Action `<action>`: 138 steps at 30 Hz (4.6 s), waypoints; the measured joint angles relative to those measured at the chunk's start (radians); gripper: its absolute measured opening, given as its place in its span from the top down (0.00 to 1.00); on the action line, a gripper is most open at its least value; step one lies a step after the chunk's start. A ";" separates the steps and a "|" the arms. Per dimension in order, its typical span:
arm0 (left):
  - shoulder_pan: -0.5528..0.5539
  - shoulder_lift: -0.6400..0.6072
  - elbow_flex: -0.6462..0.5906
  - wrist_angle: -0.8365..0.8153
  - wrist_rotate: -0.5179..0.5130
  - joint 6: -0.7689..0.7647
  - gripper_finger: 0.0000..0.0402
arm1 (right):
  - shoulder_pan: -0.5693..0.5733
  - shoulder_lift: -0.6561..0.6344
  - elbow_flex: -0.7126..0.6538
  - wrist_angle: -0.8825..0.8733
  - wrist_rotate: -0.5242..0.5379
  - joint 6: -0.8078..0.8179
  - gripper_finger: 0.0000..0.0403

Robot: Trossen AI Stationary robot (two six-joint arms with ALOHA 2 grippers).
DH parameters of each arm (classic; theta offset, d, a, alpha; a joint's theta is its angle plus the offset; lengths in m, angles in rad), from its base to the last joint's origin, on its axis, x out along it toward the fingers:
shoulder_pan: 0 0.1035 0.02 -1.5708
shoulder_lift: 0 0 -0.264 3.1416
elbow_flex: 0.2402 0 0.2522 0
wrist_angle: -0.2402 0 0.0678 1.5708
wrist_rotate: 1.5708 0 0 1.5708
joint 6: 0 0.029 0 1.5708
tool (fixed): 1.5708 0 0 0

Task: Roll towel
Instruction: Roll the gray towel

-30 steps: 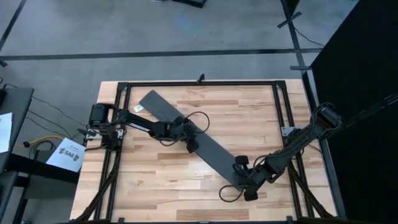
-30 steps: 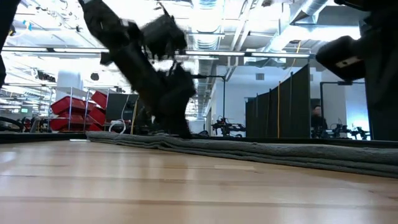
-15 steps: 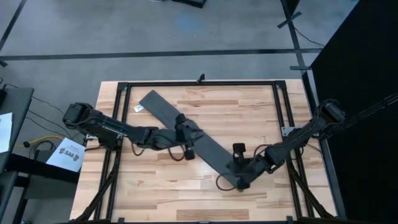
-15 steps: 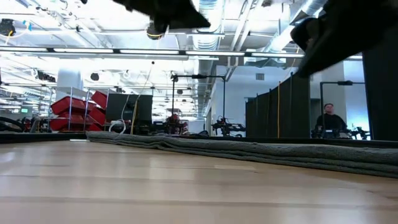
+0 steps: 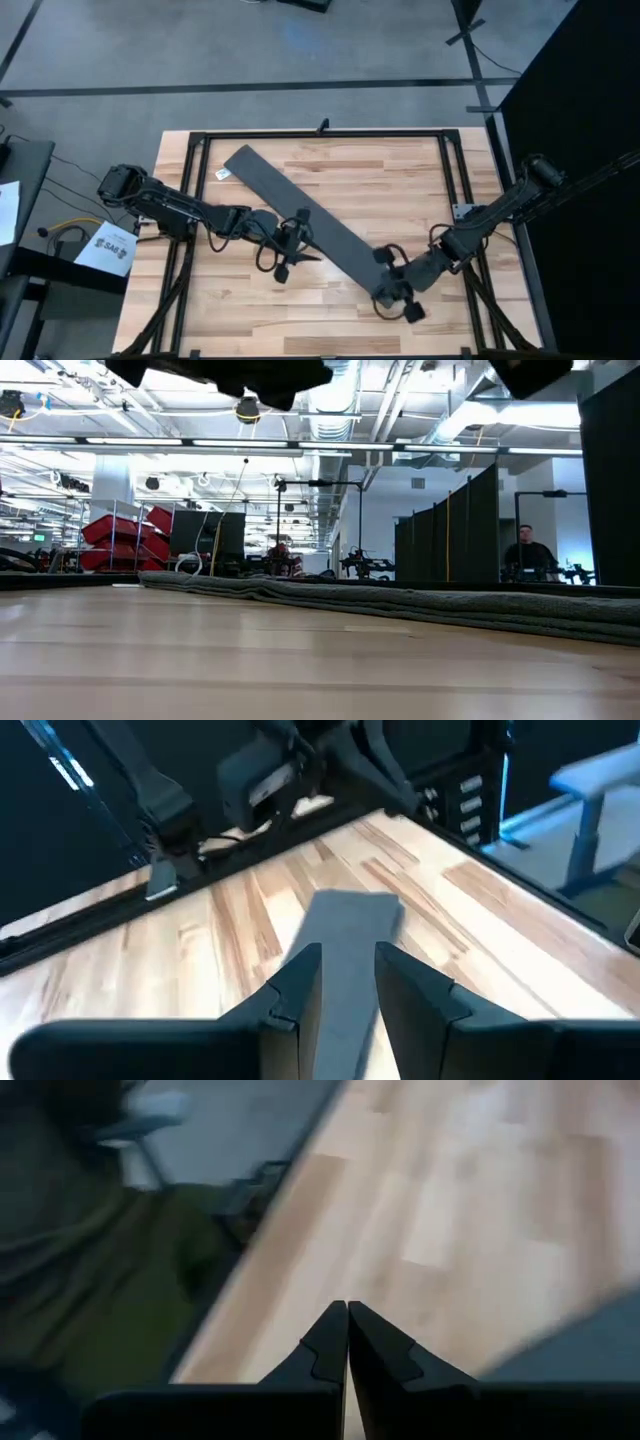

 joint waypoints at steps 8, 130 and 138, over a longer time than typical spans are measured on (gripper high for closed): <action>0.110 0.165 0.005 0.024 0.088 -0.175 0.80 | 0.000 0.001 0.000 -0.230 0.096 0.203 1.00; 0.838 -0.114 -0.258 -0.577 0.050 -0.231 0.80 | -0.841 0.348 -0.175 0.465 -0.515 -0.522 1.00; 0.798 -0.239 -0.210 -0.138 0.095 -0.132 0.80 | -0.898 0.250 -0.211 0.499 -0.476 -0.579 1.00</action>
